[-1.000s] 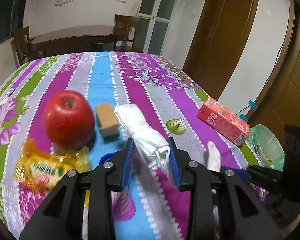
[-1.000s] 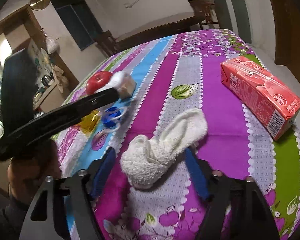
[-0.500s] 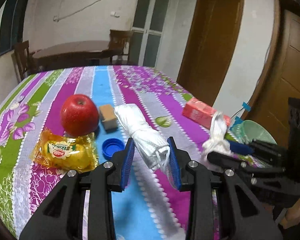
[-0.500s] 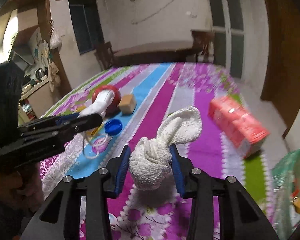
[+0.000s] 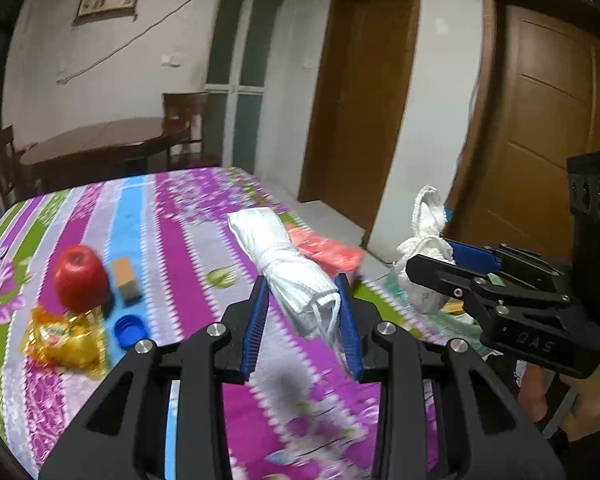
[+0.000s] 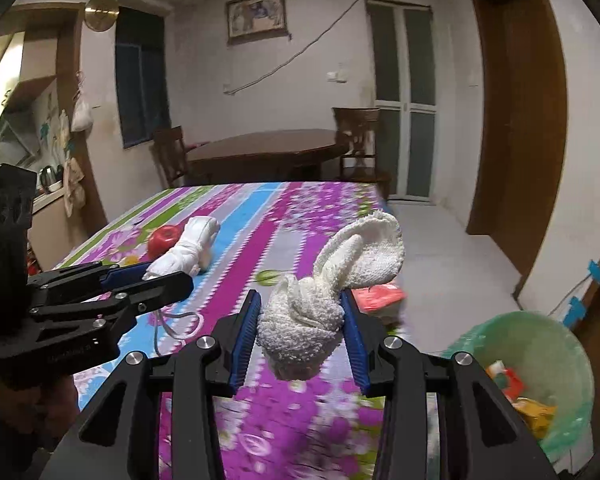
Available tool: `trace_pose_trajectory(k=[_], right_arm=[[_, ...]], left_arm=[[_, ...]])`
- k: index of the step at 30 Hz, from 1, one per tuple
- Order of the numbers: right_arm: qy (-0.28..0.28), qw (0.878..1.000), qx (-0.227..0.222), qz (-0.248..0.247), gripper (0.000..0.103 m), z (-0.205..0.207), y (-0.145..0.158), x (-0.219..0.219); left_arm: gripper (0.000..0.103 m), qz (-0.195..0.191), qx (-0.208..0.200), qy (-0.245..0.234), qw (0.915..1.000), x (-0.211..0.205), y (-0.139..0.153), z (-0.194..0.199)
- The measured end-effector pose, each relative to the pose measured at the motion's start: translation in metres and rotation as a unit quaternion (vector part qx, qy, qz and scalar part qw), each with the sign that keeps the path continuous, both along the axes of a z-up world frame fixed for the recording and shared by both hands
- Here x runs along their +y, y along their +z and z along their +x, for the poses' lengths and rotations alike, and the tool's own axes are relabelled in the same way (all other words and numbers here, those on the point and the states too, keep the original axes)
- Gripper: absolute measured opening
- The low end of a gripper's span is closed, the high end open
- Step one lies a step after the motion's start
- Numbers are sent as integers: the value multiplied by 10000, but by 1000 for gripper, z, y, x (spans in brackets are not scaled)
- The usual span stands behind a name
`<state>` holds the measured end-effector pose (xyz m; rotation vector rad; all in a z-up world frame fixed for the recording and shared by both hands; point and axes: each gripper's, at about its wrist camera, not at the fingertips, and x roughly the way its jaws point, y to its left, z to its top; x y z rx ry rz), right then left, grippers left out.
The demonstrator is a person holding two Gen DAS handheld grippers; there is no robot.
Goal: Collect trash
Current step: 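Carry the white rope bundle and knitted ball in both tools over the bin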
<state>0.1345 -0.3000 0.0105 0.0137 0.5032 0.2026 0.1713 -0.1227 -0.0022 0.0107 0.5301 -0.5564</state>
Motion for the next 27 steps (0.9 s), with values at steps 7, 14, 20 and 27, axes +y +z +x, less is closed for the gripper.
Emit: trace_pose_trajectory(k=[7, 14, 20, 27], right_arm=[[-405, 9991, -58, -96, 42, -17, 17, -50], [-846, 9963, 77, -133, 42, -28, 23, -115], [-1203, 9922, 326, -76, 42, -34, 14, -180], [-1521, 9860, 673, 55, 42, -31, -7, -243]], left_arm=[[32, 20, -95, -445, 9990, -53, 8, -5], [32, 26, -16, -910, 9958, -107, 9, 2], [32, 35, 33, -1240, 9923, -150, 8, 9], [32, 164, 320, -1642, 9858, -206, -6, 23]])
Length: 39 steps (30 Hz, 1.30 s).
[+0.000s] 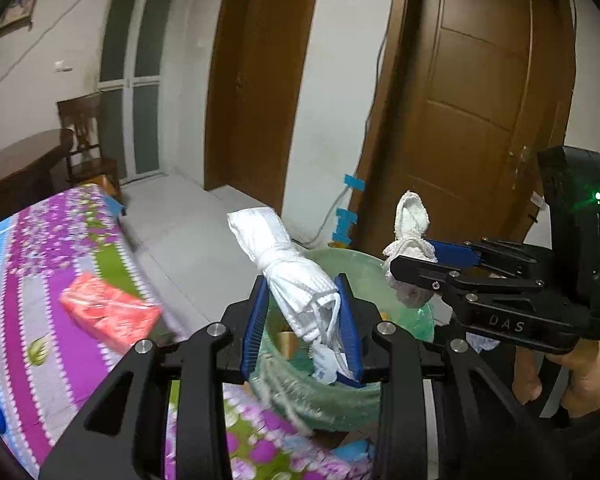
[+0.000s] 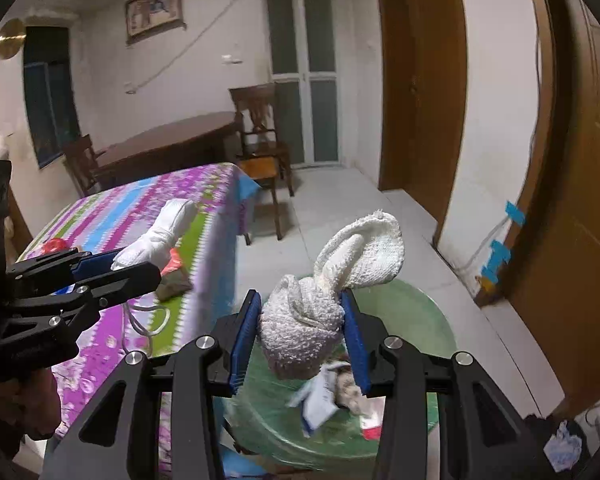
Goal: Collect trash
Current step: 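Carry the white rope bundle and knitted ball in both tools over the bin, then open both tools to drop the rope bundle and knitted ball into the bin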
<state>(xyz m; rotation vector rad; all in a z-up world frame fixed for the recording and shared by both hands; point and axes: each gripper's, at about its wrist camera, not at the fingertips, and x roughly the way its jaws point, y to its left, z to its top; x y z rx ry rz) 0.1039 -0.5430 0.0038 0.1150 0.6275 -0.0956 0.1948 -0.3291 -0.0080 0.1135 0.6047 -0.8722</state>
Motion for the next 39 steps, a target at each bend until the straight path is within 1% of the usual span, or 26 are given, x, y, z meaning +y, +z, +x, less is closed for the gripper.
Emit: trace_pose_trajectory(k=[7, 11, 16, 19, 26, 27, 39], right_arm=[[-85, 9977, 499, 450, 42, 11, -33, -50], [-63, 9950, 793, 600, 42, 28, -53, -65], [-63, 9929, 1004, 640, 42, 39, -70, -72], [-63, 9918, 1097, 647, 43, 46, -76, -72], [-96, 9898, 1224, 716, 43, 55, -92, -74], [-100, 9897, 1230, 723, 43, 55, -93, -74], [-110, 9896, 1226, 737, 43, 58, -98, -71]], left_arm=[[32, 216, 359, -259, 9988, -43, -23, 16], [32, 354, 555, -322, 9973, -59, -39, 25], [32, 551, 679, -295, 9957, -71, -55, 34], [32, 650, 735, -220, 9949, -75, -61, 38], [32, 737, 794, -166, 9940, -81, -64, 38], [32, 741, 799, -167, 9939, -81, -62, 33], [32, 777, 841, -149, 9933, -88, -63, 35]])
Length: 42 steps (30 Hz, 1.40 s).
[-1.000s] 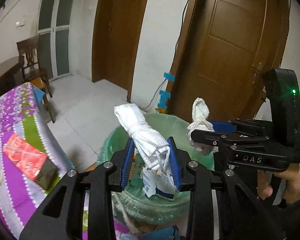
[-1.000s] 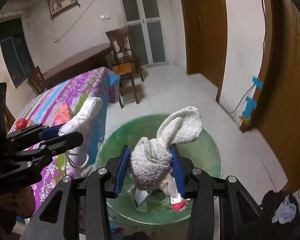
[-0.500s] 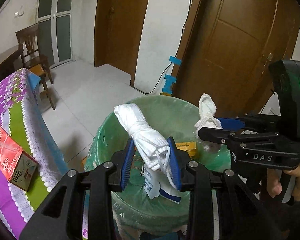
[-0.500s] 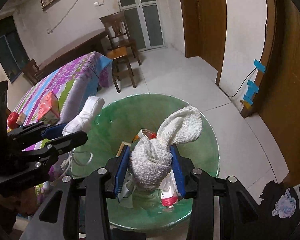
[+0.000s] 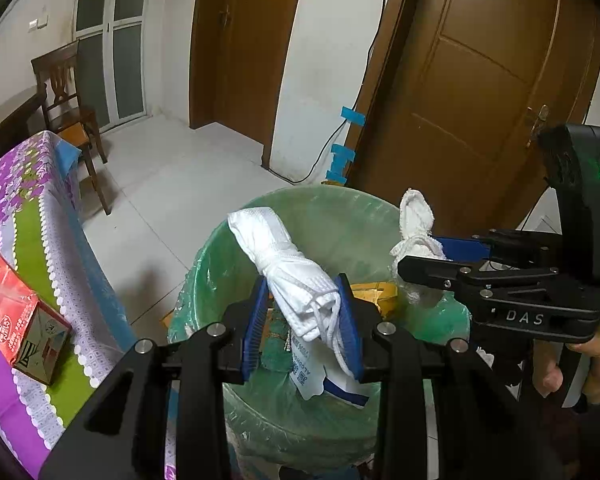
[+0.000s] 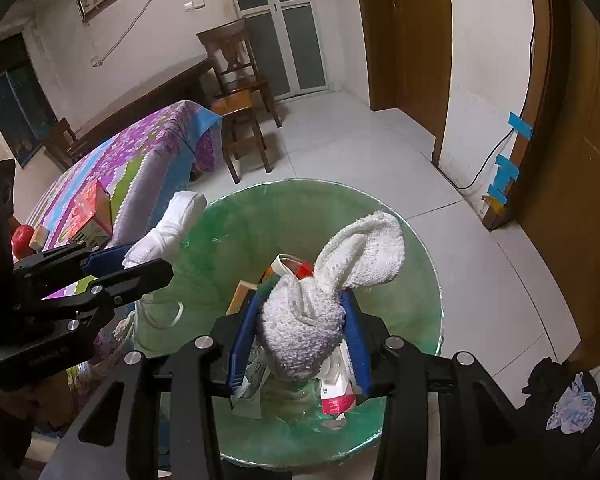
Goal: Collect trash
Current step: 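Open both tools to drop the rope bundle and knitted ball into the bin, then move both open tools back over the table toward the remaining trash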
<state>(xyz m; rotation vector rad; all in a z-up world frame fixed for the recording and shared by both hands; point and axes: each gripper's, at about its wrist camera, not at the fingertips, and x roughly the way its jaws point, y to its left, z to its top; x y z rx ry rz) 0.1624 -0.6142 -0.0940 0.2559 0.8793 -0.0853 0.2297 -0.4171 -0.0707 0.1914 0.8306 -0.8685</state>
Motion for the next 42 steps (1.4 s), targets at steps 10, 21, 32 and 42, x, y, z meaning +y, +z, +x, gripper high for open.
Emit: trace_pose_trajectory(k=[10, 21, 32, 42], right_arm=[[-41, 10000, -60, 54, 57, -2, 1, 0], [58, 9982, -602, 32, 64, -26, 31, 22], [2098, 9702, -1175, 304, 52, -2, 61, 206], [3223, 9410, -745, 712, 51, 103, 51, 378]], left_arm=[[53, 52, 0, 88, 9999, 1, -3, 2], [63, -71, -91, 399, 9991, 46, 7, -4], [63, -130, -398, 2154, 9756, 248, 18, -10], [63, 53, -116, 3208, 9471, 367, 2, 15]])
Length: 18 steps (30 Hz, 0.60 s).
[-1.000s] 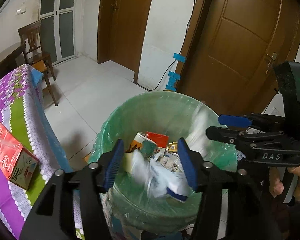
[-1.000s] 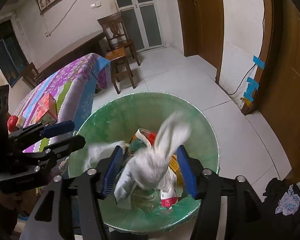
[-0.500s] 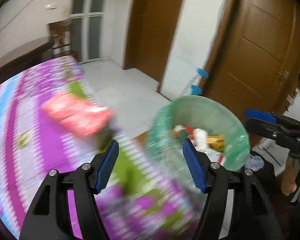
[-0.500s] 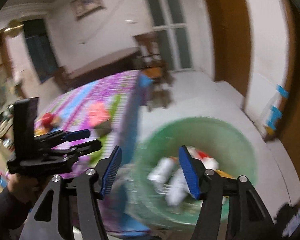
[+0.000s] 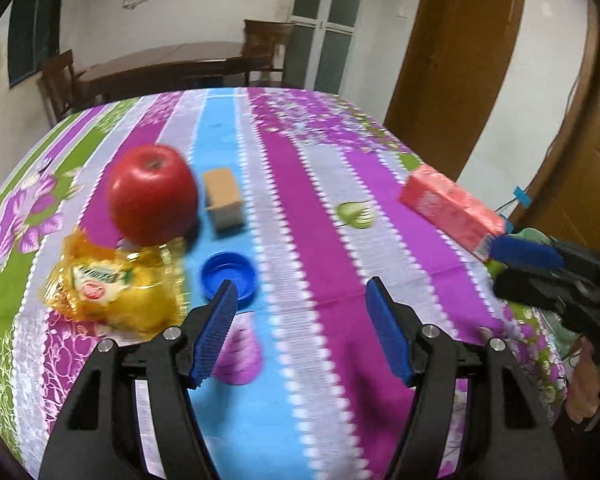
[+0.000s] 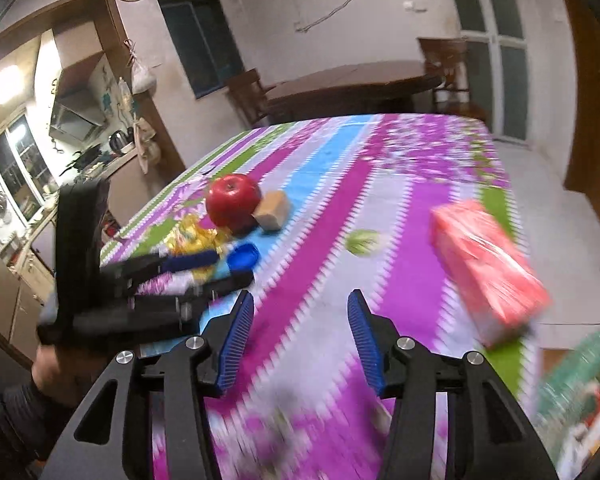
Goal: Collect trash
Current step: 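Move both open tools back over the table toward the remaining trash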
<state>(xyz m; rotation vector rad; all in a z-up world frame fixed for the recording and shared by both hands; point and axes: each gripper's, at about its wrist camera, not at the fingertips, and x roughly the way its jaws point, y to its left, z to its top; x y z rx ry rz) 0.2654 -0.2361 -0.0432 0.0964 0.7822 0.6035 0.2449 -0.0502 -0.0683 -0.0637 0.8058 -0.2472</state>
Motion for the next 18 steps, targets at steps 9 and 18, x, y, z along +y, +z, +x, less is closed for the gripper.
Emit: trace_pose_trajectory(k=[9, 18], right_arm=[[352, 9971, 646, -193, 46, 121, -25, 105], [340, 9934, 933, -579, 35, 174, -55, 154]], left_arm=[[63, -294, -62, 137, 9995, 43, -3, -7], [63, -479, -134, 191, 9986, 70, -3, -17]])
